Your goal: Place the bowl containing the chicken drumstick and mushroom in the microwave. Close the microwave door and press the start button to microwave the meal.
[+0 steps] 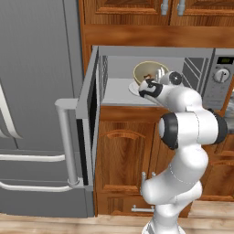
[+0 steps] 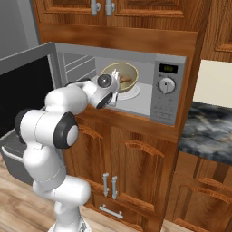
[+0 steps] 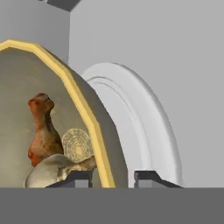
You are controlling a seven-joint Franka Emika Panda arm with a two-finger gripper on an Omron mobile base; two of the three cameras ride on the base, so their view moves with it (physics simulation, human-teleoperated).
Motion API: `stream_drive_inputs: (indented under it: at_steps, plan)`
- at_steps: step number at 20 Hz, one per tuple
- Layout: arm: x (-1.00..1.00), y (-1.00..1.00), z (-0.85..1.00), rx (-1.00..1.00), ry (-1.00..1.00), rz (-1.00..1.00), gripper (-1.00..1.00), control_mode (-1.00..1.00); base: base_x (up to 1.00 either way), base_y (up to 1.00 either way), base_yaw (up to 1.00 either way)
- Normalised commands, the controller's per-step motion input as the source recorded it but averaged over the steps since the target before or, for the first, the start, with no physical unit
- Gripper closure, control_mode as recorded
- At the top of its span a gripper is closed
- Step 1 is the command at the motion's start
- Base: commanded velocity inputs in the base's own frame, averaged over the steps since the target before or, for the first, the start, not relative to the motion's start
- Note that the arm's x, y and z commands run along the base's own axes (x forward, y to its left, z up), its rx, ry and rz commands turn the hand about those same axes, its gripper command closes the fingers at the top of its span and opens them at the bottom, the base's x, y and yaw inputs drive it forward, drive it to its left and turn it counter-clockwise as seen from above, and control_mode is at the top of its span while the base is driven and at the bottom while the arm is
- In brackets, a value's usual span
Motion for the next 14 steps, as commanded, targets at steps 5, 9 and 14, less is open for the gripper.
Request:
stream_drive_inputs:
  at_steps: [5,9,14]
  plan:
    - [0.0,-0.24,0.14,0.0,0.0,-0.01,-1.0,-1.0,0.0,0.0,0.0]
    - [-0.06,-0.04,0.03,0.0,-0.03,0.0,-1.0,-1.0,0.0,0.0,0.0]
    - [-0.47,0.0,0.25,0.0,-0.16,0.0,-1.0,-1.0,0.0,0.0,0.0]
